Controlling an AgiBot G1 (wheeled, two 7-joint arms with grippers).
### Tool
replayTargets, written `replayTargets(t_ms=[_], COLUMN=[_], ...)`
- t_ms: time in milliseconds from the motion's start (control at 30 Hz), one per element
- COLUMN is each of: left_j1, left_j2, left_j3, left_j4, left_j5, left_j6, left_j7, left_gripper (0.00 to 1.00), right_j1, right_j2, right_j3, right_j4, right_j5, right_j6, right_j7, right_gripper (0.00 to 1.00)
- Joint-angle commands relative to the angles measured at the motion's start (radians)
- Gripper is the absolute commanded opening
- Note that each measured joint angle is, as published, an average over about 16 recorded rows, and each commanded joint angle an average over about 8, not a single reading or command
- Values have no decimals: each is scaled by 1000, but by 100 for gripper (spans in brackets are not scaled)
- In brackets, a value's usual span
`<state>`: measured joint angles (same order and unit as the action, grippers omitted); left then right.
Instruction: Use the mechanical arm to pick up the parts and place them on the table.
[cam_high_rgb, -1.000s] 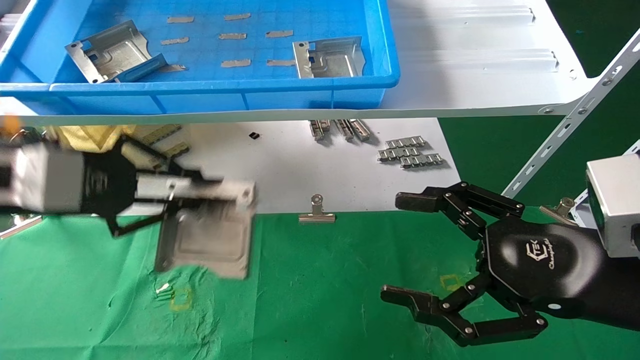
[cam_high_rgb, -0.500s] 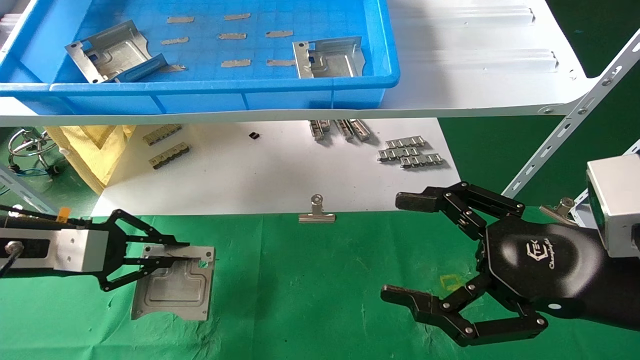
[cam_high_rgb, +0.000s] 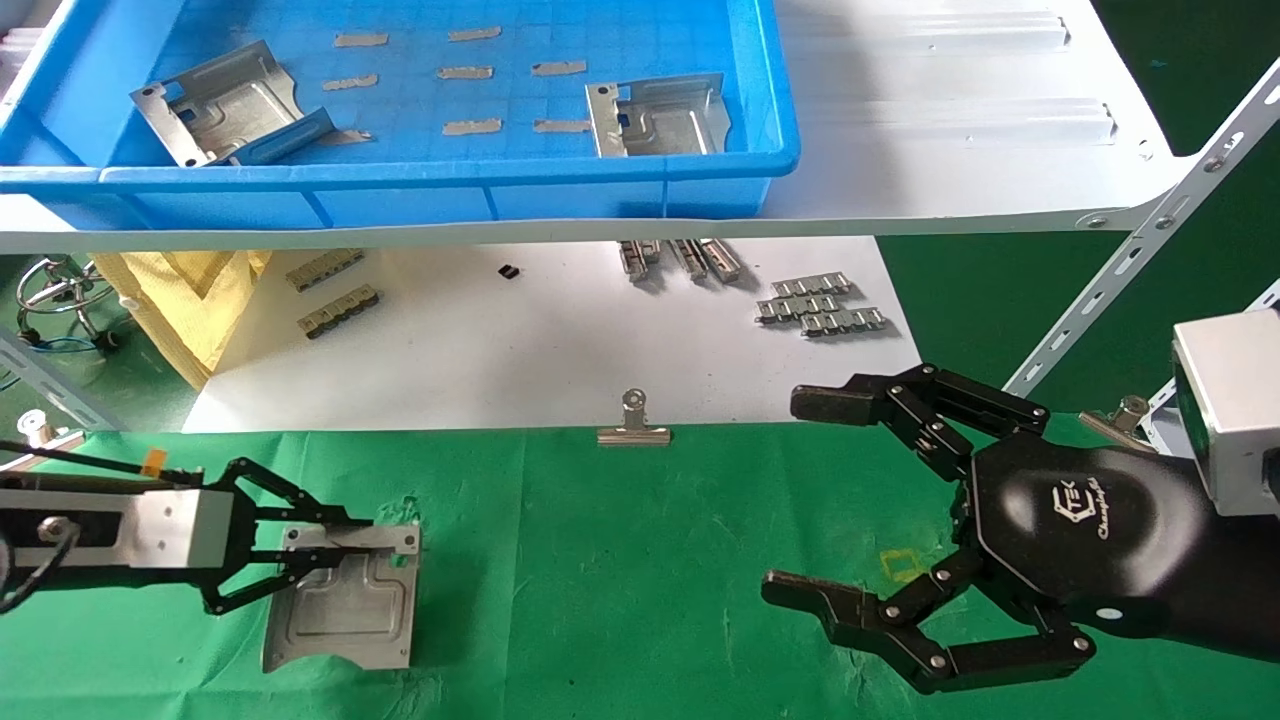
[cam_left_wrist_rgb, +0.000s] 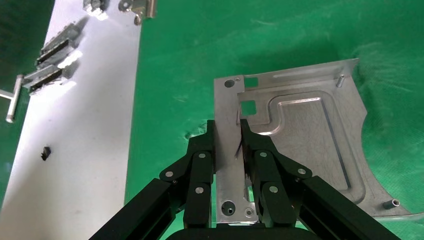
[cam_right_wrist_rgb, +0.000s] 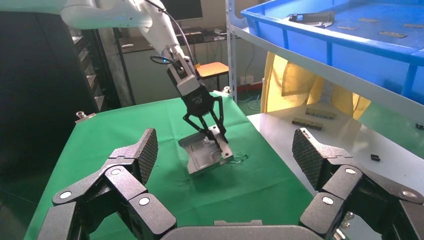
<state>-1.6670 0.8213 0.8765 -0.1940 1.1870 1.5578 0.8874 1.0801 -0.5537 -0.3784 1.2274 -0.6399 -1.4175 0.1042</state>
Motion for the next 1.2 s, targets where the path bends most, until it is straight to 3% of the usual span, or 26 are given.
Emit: replayTargets(t_ms=[33,100,167,600,1000,1200], left_j1=[2,0,-3,-31,29,66], left_j2=[8,17,26,50,23,19], left_j3=[5,10,15,4,-100,-122], left_j4=[17,32,46,115,150,137], left_j5=[4,11,17,-3,-180,-221], left_j6=[-3,-10,-18,11,44,46], left_j7=[11,21,31,43,-275,-343], left_gripper=[60,84,100,100,100,100], right_j1=[0,0,0,0,0,0], right_j2=[0,0,0,0,0,0], right_j3=[0,0,0,0,0,0], right_j4=[0,0,0,0,0,0], right_j5=[0,0,0,0,0,0], right_j6=[0,0,0,0,0,0], right_j7=[0,0,0,0,0,0], right_gripper=[100,100,100,100,100,100])
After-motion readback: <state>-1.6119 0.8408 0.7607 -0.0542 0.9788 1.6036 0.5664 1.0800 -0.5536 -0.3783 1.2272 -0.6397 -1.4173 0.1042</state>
